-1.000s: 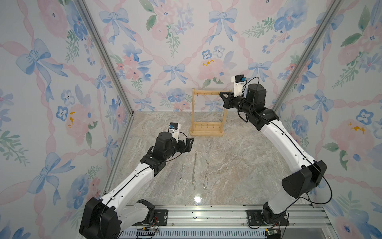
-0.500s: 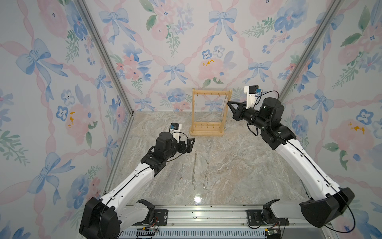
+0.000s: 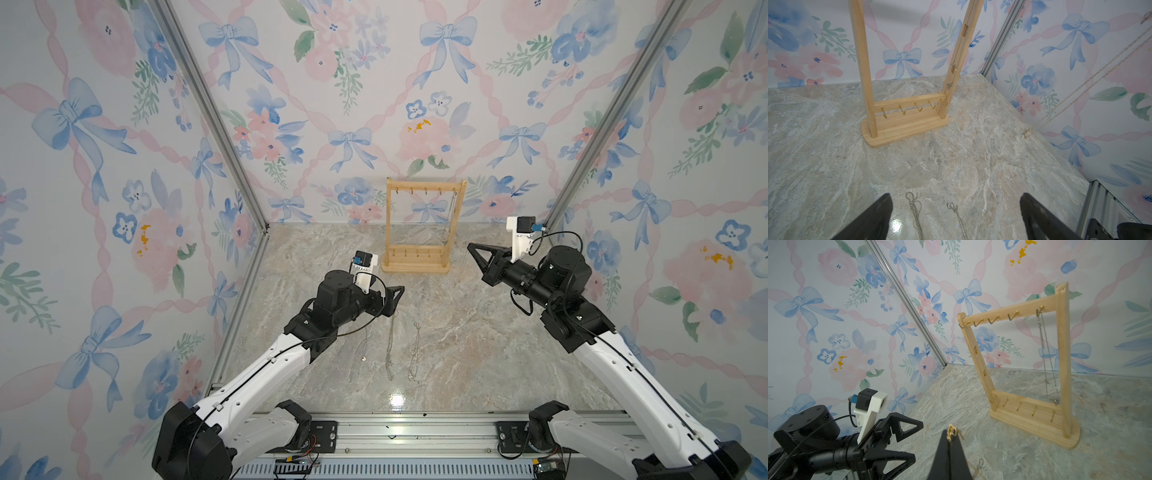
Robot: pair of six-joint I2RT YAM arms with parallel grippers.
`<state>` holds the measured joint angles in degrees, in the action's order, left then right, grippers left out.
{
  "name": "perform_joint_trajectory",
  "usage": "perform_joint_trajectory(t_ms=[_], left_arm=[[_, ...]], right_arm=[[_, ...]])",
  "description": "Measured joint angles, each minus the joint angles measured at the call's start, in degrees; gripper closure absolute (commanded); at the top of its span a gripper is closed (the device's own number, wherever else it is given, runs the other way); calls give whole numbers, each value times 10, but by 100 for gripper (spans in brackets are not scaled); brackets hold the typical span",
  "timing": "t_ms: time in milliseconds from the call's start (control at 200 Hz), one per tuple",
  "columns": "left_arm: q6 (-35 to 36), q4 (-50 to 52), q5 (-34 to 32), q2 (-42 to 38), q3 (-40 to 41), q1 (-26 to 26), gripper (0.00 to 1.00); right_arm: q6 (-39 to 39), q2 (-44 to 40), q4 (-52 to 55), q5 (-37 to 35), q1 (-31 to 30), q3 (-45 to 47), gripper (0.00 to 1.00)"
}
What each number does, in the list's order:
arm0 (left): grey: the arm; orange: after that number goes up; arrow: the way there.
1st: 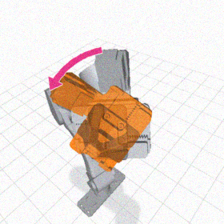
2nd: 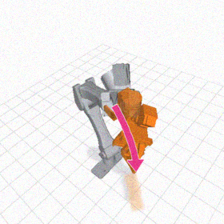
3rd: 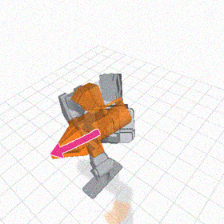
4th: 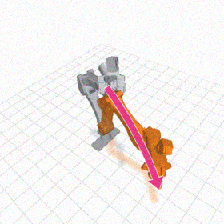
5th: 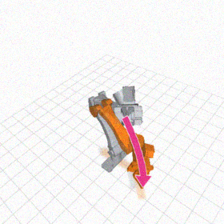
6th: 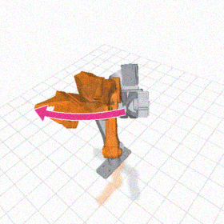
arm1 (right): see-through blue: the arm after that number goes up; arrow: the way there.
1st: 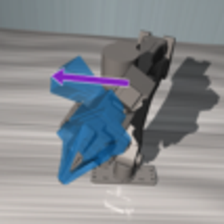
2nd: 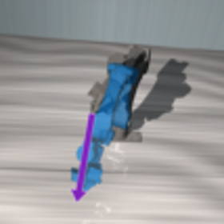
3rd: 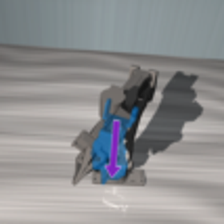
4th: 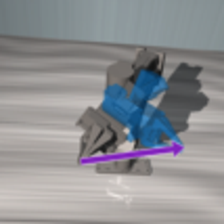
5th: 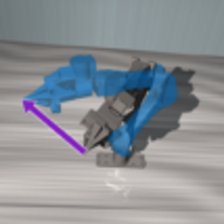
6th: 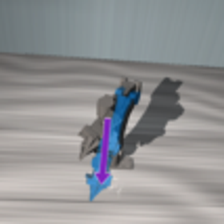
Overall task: Take the necklace off the jewelry display stand
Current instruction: Take off the necklace from the stand, then place the necklace at the center of the board.
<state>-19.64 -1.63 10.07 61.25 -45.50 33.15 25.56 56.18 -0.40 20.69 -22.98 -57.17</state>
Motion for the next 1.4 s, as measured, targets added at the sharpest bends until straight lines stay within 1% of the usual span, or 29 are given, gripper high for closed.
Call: perform_joint_trajectory(t_ms=[340, 560, 690, 865, 995, 1130, 1265, 1325, 1400], left_arm=[[25, -15, 14, -18, 3, 44, 2], [46, -28, 21, -22, 14, 78, 3], [62, -35, 24, -24, 18, 99, 3], [86, -41, 24, -24, 26, 134, 2], [89, -43, -12, -24, 30, 176, 3], [57, -63, -69, -12, 35, 234, 4], [28, -144, -116, 12, 85, 298, 4], [22, -183, -118, 31, 108, 311, 7], [20, -222, -118, 69, 119, 318, 10]], right_arm=[[15, -122, -45, 19, 0, 163, 100], [18, -181, -78, 21, 0, 245, 100], [26, -196, -119, 21, 0, 291, 100], [30, -189, -158, 21, 0, 333, 100], [30, -188, -174, 23, 0, 343, 100], [30, -199, -188, 23, 0, 350, 100], [29, -204, -193, 23, 0, 353, 100], [28, -204, -193, 23, 0, 353, 100], [28, -204, -194, 23, 0, 353, 100]])
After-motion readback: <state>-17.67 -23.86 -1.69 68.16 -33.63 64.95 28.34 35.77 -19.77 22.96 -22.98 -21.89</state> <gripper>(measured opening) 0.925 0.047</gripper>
